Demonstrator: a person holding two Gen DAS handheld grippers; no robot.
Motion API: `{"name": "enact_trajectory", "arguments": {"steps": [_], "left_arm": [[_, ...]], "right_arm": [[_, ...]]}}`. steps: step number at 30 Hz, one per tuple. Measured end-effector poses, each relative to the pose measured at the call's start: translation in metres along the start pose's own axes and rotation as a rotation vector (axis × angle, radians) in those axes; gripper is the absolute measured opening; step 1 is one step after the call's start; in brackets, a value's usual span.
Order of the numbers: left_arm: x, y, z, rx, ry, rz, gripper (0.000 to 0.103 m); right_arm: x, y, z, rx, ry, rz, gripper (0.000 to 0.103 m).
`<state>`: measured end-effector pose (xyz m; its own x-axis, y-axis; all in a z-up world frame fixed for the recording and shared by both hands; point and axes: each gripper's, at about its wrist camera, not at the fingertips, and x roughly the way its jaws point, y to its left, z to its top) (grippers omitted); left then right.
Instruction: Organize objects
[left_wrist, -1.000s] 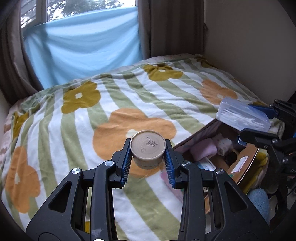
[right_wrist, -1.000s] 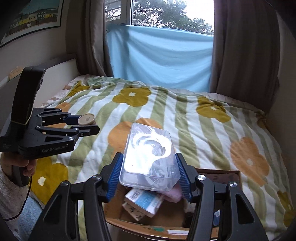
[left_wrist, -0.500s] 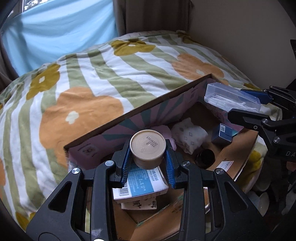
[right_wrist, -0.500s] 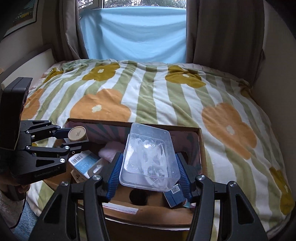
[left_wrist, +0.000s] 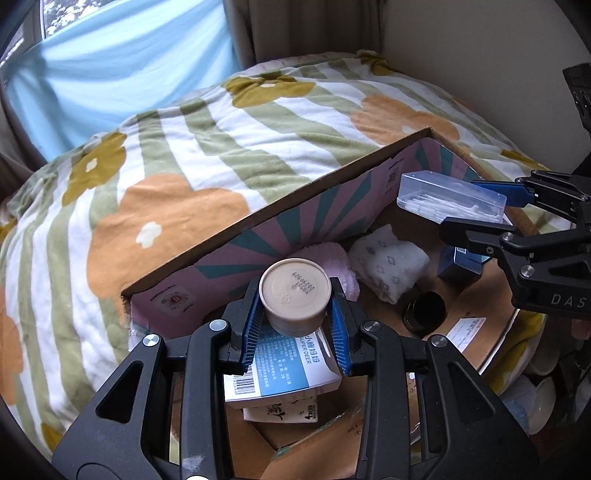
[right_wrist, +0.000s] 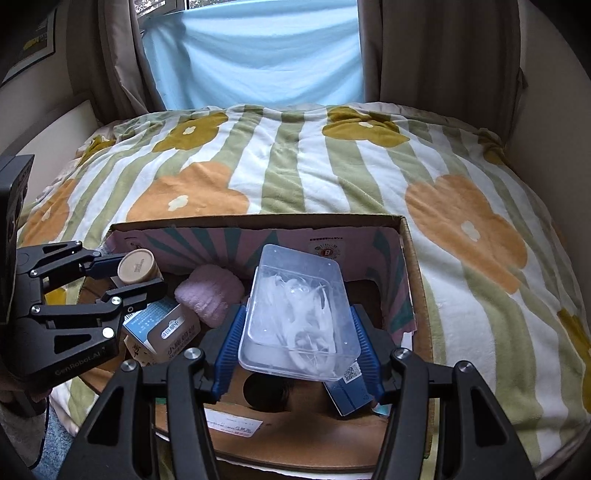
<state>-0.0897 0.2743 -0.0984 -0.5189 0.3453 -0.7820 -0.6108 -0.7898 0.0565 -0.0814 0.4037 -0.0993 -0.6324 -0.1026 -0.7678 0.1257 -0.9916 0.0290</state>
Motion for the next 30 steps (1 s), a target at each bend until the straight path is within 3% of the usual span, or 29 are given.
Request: {"name": "enact_trajectory", "arguments": {"steps": [2, 3, 4, 5, 6, 11, 21, 30], "left_arm": [[-0.001, -0.001, -0.001, 0.007, 0.000, 0.020, 0.033], [-0.002, -0.001, -0.002, 0.010, 0.001, 0.028, 0.043], [-0.002, -0.001, -0.003, 0.012, 0.008, 0.029, 0.081], [-0.002, -0.001, -0.004, 0.011, 0.012, 0.031, 0.103], [-0.002, 0.001, -0.006, 0.011, 0.000, 0.033, 0.103], [-0.001, 0.008, -0.016, -0.006, -0.002, 0.032, 0.103], [-0.014, 0.025, -0.018, -0.076, -0.018, 0.009, 0.103], [-0.072, 0.067, -0.011, -0.166, -0.061, 0.067, 0.103]], "right_arm": [[0.002, -0.002, 0.000, 0.019, 0.005, 0.025, 0.060], [0.003, -0.002, 0.001, 0.031, 0.007, 0.033, 0.073], [0.002, -0.004, 0.001, 0.048, -0.002, 0.035, 0.085], [0.002, -0.006, 0.001, 0.066, -0.001, 0.044, 0.091], [0.004, -0.006, 0.001, 0.076, 0.026, 0.048, 0.103], [0.005, -0.002, -0.002, 0.048, 0.042, -0.005, 0.102], [0.004, 0.006, 0.000, 0.067, 0.044, -0.010, 0.102], [-0.026, 0.045, 0.029, 0.041, 0.011, -0.015, 0.102]]}}
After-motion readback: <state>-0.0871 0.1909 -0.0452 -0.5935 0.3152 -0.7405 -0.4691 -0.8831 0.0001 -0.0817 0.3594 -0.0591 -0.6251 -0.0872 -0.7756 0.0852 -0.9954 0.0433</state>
